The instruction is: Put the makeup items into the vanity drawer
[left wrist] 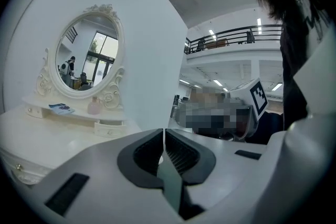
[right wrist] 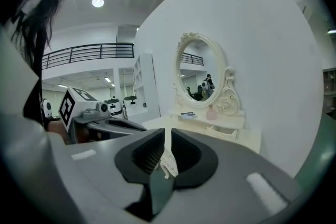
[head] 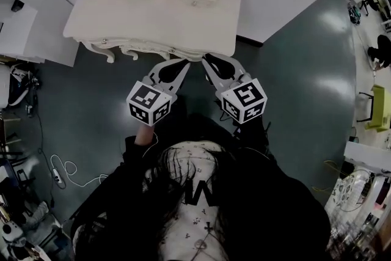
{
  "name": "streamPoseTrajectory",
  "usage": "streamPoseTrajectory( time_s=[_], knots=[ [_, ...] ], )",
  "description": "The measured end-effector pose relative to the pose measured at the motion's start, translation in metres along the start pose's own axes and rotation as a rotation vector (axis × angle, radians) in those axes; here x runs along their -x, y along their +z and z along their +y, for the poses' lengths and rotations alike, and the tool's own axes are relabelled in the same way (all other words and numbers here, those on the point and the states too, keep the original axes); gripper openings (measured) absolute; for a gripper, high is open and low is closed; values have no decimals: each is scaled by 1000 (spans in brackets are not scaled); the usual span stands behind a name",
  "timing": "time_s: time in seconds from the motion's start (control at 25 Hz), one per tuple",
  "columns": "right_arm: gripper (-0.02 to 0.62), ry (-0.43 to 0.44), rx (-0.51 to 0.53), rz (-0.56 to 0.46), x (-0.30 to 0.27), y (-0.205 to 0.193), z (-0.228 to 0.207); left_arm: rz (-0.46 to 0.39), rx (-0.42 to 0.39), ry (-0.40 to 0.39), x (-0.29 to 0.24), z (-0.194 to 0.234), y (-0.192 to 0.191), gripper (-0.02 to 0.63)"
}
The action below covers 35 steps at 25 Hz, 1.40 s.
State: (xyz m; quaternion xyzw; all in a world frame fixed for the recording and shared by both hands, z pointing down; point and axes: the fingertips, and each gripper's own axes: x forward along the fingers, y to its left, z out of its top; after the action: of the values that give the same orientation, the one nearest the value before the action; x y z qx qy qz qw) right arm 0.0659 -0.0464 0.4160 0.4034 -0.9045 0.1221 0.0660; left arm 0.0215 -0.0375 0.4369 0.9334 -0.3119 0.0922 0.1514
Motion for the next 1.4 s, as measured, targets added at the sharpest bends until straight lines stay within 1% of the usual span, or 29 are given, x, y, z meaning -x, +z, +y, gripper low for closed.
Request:
streamPoseTrajectory(
  time_s=[0.24, 0.4, 0.68, 0.76, 0.96, 1.4],
  knots=[
    [49, 16, 15, -2, 36, -15, 12, -1, -5, 25, 7, -39, -13, 0],
    [49, 32, 23, -12, 46, -17, 20, 0, -11, 43, 16, -54, -18, 0],
    [48, 65, 45, -4, 51, -24, 40, -4, -8, 83, 33, -60, -25, 0],
    [17, 65, 65, 6, 53, -27, 44, -1, -5, 87, 36, -62, -28, 0],
    [17, 55, 118, 24, 57, -32, 48, -1, -7, 81, 37, -68, -31, 0],
    [15, 41, 141, 26, 63, -32, 45, -16, -21, 64, 33, -74, -26, 0]
  ],
)
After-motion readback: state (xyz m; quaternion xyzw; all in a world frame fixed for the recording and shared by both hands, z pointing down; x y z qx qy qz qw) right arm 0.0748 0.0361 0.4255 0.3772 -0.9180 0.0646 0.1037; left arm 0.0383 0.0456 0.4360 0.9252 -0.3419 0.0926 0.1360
